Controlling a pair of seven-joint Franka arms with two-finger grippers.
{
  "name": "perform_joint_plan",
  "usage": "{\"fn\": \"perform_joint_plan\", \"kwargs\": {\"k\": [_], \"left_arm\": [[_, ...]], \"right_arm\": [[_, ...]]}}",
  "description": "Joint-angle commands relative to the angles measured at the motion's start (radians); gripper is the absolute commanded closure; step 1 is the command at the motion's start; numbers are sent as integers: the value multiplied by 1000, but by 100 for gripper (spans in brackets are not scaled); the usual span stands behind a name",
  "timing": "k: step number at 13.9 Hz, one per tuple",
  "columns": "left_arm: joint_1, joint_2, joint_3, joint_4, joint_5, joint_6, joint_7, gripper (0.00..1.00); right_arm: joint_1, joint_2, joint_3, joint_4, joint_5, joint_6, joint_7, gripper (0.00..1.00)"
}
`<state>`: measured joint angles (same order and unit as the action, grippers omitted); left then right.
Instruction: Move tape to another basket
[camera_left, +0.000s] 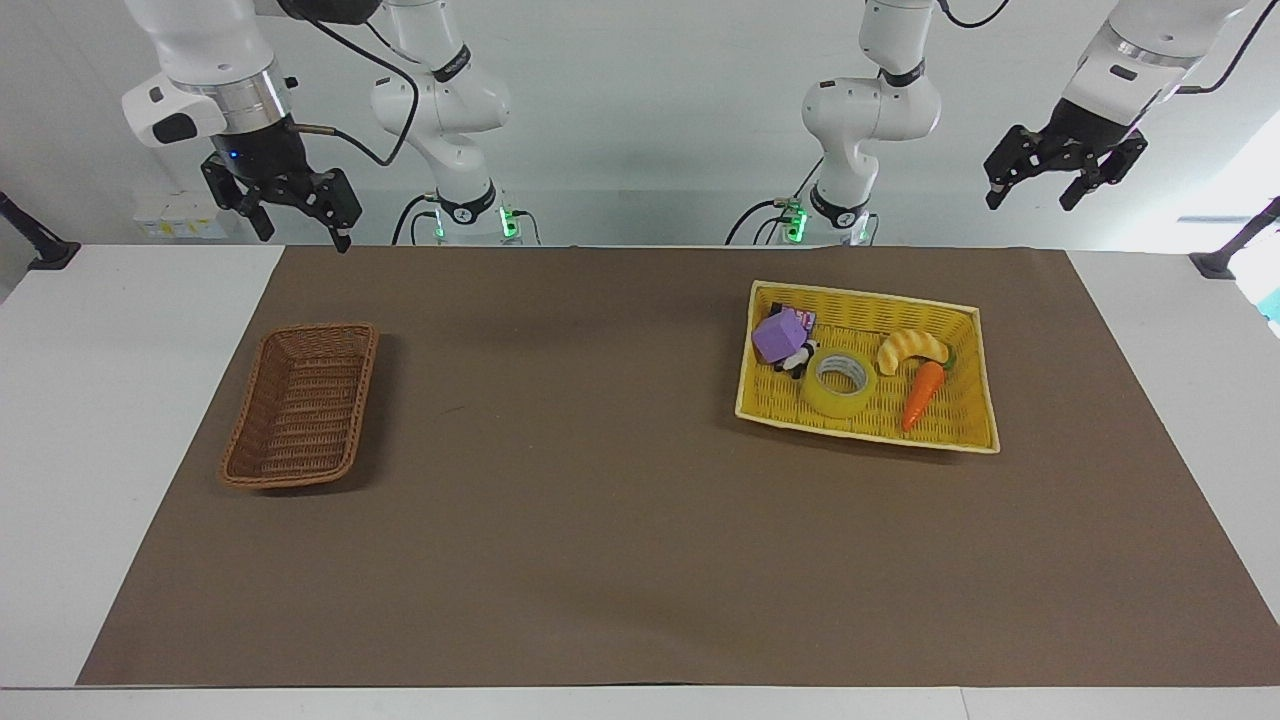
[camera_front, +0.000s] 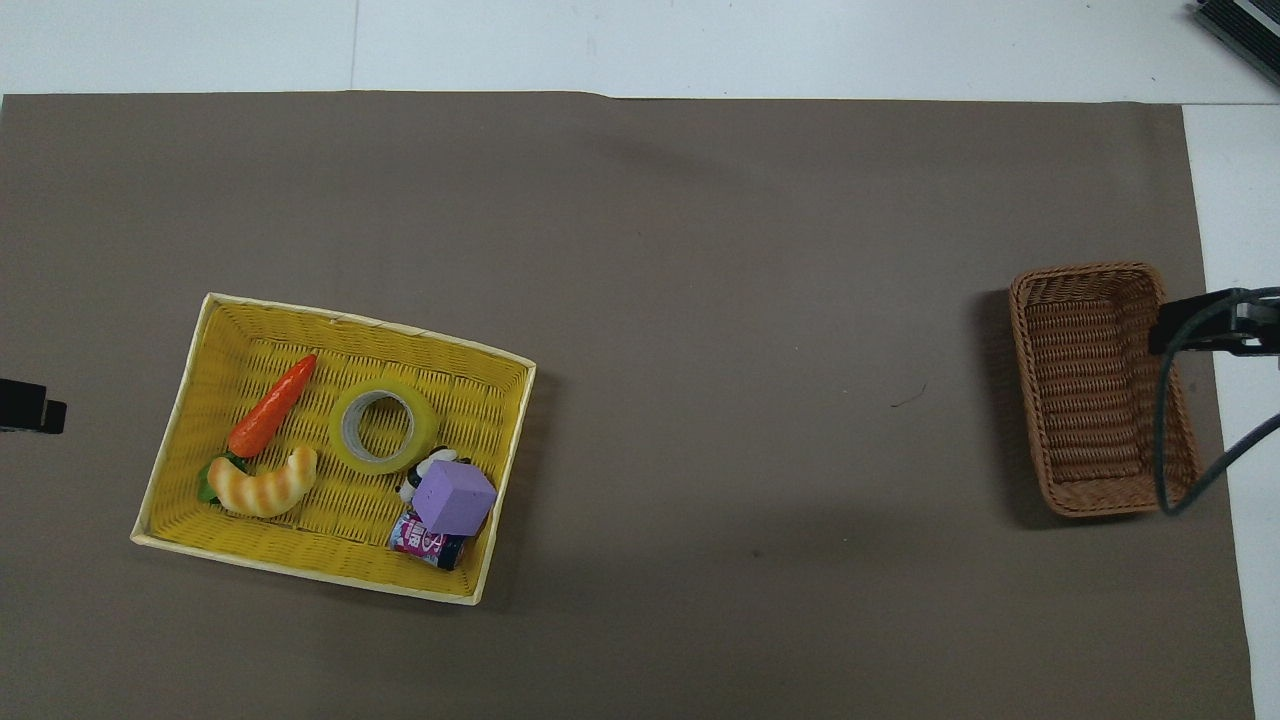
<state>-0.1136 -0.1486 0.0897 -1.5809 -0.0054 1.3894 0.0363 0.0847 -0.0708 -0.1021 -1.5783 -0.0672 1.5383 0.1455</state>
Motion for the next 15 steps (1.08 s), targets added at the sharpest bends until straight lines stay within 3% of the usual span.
{"fn": "perform_joint_plan", "kwargs": {"k": [1,7,15], "left_arm": [[-3,-29,1,-31,-1,-3,-15,0],[-17,-19,-1,-70,-2,22,-42,0],[-78,-20,-11,-257,-4,238,-151,0]], "right_arm": [[-11,-12,2,-5,14,-4,-14,0],[-11,-12,1,-5,14,-9,-14,0],[-19,-17,-2,-19,87,3,-81,0]]}}
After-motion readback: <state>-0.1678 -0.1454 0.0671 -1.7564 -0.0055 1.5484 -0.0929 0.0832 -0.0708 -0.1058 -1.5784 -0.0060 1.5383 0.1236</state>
